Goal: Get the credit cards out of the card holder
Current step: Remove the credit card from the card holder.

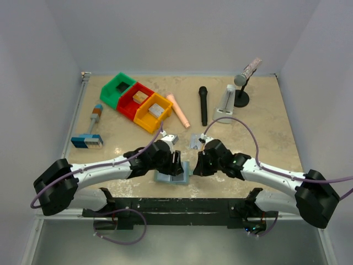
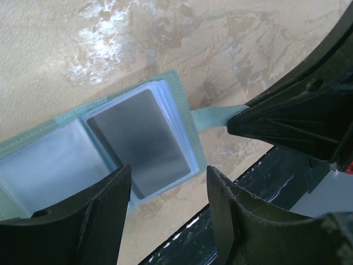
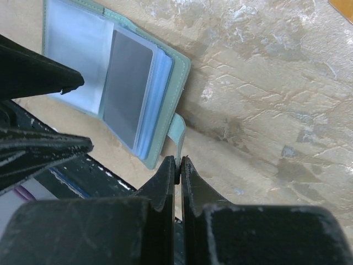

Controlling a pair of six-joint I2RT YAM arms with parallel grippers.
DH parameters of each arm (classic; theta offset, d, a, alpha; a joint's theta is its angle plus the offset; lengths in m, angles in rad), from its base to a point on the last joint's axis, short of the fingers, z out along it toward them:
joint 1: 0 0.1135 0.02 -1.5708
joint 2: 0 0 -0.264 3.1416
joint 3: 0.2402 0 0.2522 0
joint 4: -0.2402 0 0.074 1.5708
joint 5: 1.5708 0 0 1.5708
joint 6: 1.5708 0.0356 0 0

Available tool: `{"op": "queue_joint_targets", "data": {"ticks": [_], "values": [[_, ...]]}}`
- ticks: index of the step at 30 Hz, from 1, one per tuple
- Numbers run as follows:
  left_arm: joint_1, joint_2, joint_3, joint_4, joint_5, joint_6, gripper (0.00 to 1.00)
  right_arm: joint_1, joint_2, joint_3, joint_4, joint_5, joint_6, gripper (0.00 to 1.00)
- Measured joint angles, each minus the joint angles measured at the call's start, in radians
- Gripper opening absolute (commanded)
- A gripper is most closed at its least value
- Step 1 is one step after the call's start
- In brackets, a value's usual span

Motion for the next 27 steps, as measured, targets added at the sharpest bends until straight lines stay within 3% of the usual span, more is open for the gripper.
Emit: {"op": "queue_joint_targets", "data": {"ticks": [9, 27], "values": [[-0.088, 0.093, 0.142, -0.094, -0.123, 0.058, 0.64, 0.001, 0.0, 0.0, 0.004, -0.01, 0.0, 0.0], [-0.09, 0.198, 0.174, -0.172, -0.174, 0.064, 0.62, 0.008, -0.058, 0.0, 0.034, -0.075, 0.0, 0.0]]}}
